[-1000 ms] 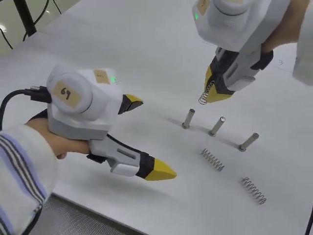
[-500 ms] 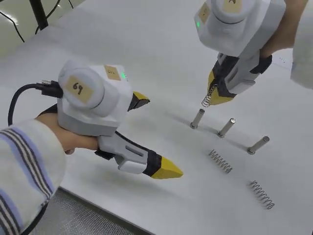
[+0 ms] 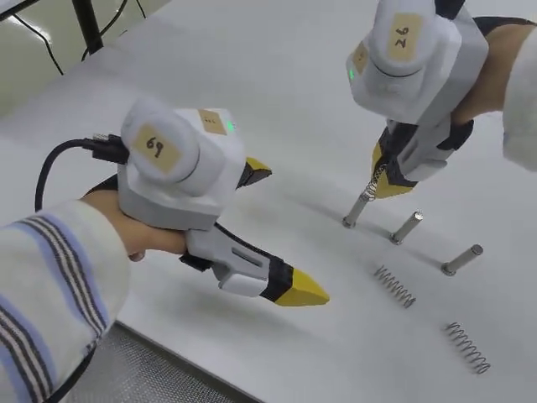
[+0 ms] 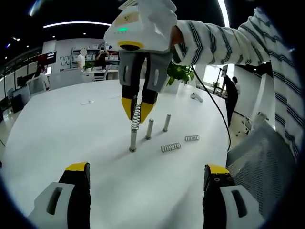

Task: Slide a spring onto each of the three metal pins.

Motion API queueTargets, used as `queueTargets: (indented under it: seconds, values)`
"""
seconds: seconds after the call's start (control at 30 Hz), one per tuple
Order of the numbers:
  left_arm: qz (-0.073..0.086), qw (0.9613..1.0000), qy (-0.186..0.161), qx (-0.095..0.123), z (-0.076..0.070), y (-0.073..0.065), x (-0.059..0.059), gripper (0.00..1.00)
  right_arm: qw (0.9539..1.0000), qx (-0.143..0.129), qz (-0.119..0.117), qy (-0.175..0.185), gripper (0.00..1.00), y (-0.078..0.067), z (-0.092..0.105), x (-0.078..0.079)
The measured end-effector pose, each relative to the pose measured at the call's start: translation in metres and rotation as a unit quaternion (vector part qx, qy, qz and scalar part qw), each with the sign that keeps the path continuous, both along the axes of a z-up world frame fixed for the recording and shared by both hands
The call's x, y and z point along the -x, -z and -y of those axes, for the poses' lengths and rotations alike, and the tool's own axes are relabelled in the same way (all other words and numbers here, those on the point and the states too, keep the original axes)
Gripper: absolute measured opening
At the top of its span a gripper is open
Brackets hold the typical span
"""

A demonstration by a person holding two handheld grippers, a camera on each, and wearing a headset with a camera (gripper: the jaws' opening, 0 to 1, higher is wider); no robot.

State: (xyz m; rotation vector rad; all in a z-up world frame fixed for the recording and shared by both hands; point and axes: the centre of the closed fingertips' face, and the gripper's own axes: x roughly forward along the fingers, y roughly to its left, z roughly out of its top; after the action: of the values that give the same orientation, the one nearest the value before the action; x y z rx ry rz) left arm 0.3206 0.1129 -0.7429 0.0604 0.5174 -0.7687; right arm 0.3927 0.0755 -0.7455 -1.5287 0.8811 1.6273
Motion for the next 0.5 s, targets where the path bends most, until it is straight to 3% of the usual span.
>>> queueTargets:
  seconds: [0.5]
  values:
    - [-0.007,1.0,-0.003,0.004,0.0025,0.0031,0.0031,0.98,1.0,0.002,-0.001,-0.001,0.08,0.0047,-0.0022,0.0021]
